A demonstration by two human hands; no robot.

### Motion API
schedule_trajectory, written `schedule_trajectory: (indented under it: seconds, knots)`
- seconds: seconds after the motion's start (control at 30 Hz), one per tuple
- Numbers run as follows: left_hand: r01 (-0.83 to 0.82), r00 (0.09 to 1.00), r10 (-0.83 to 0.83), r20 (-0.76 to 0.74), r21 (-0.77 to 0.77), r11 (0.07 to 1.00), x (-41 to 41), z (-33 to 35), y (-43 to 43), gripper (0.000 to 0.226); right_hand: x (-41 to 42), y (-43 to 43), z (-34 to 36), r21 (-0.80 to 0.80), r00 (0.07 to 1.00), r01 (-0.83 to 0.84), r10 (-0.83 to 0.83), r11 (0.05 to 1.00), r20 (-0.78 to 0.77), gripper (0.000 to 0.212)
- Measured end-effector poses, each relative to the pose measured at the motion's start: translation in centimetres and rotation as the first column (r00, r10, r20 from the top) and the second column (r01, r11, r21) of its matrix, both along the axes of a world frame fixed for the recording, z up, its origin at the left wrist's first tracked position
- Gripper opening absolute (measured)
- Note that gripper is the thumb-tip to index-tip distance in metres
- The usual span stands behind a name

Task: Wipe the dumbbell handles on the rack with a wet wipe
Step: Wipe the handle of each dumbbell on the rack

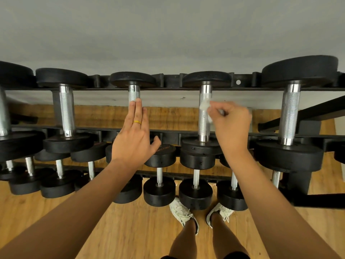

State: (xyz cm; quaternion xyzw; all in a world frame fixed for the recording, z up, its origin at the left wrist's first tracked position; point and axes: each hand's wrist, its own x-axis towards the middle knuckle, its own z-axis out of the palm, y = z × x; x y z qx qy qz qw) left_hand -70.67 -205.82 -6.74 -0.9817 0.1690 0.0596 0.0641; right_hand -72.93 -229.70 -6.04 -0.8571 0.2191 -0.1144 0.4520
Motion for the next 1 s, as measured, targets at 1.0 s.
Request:
schedule_trajectory:
  seconds: [1.0]
  knots:
    - [0.012, 1.000, -0.011, 0.029, -0.051, 0.999, 0.1, -0.3, 0.4, 0.085, -1.8, 0.5, 0.7, -0.067, 0.988, -0.107, 0.099, 0.992, -0.115, 0.010]
